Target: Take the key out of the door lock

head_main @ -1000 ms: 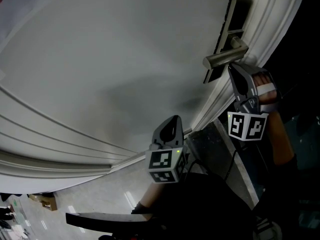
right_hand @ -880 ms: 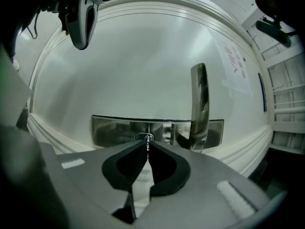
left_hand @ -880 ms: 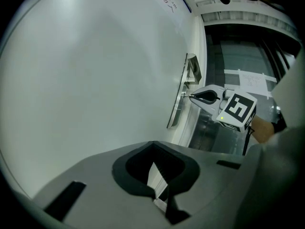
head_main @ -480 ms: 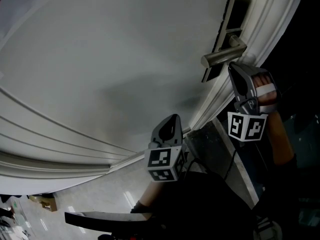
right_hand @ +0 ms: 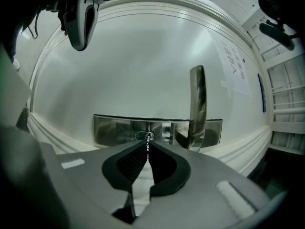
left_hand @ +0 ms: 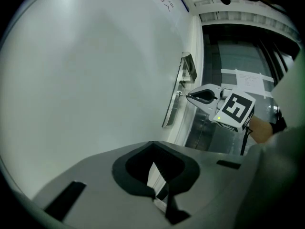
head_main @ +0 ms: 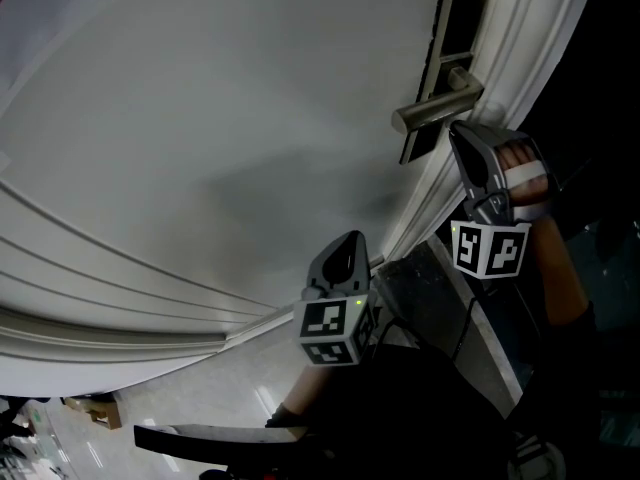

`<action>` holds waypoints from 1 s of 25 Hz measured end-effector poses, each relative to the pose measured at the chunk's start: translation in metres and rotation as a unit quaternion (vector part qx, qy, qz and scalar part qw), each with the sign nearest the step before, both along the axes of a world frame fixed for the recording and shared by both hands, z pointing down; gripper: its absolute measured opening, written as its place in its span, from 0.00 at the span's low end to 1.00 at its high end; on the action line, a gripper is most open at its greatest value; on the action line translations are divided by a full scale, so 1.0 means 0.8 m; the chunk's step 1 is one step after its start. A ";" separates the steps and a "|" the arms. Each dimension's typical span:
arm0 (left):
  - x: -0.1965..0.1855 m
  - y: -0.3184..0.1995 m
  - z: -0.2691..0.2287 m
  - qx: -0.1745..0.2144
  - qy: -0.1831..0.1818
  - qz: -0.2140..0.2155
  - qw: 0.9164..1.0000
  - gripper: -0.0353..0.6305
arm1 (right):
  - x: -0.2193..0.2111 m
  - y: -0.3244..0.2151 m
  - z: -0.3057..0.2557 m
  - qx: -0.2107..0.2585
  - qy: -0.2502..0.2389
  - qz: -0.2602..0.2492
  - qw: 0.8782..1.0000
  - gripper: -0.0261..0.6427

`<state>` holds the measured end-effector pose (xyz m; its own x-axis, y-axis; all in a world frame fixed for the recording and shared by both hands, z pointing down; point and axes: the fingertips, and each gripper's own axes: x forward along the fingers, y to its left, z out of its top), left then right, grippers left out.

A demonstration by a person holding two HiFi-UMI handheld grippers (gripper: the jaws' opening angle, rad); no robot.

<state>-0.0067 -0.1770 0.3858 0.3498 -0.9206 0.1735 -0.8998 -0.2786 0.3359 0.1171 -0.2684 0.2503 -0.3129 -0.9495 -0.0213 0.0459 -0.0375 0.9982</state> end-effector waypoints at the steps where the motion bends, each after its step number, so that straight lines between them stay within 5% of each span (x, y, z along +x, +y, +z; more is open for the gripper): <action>1: 0.000 0.000 0.000 -0.001 0.000 0.000 1.000 0.05 | 0.000 0.000 0.000 0.000 0.000 0.000 1.000 0.06; 25: 0.000 -0.002 0.002 -0.001 -0.001 0.000 1.000 0.05 | 0.000 0.004 0.000 0.008 0.003 0.000 1.000 0.06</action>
